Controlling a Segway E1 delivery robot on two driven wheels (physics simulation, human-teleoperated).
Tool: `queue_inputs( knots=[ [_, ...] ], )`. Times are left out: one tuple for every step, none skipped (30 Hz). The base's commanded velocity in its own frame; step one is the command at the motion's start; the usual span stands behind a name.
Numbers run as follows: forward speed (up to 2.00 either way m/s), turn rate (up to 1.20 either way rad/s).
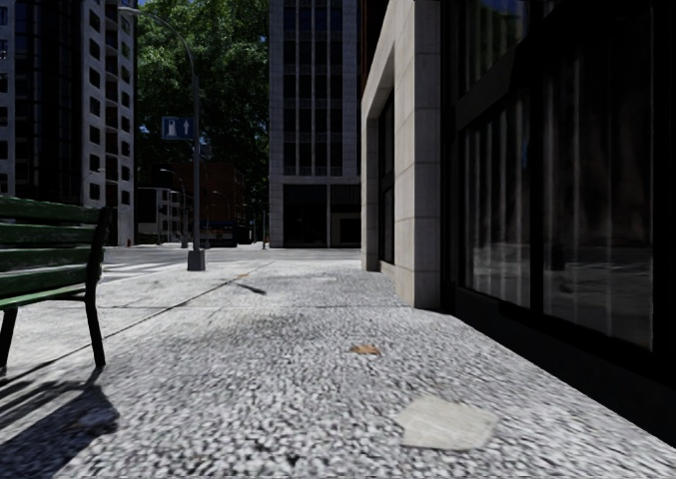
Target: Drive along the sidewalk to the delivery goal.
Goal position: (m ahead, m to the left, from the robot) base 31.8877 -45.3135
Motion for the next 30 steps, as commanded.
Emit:
queue_inputs(
  knots=[
    [2.00, 0.00],
    [2.00, 0.00],
    [2.00, 0.00],
    [2.00, 0.00],
    [2.00, 0.00],
    [2.00, 0.00],
    [2.00, 0.00],
    [2.00, 0.00],
    [2.00, 0.00],
    [2.00, 0.00],
    [2.00, 0.00],
    [2.00, 0.00],
    [2.00, 0.00],
    [2.00, 0.00],
    [2.00, 0.00],
    [2.00, 0.00],
    [2.00, 0.00],
    [2.00, 0.00],
    [2.00, 0.00],
    [2.00, 0.00],
    [2.00, 0.00],
    [2.00, 0.00],
    [2.00, 0.00],
    [2.00, 0.00],
    [2.00, 0.00],
    [2.00, 0.00],
    [2.00, 0.00],
    [2.00, 0.00],
    [2.00, 0.00],
    [2.00, 0.00]
  ],
)
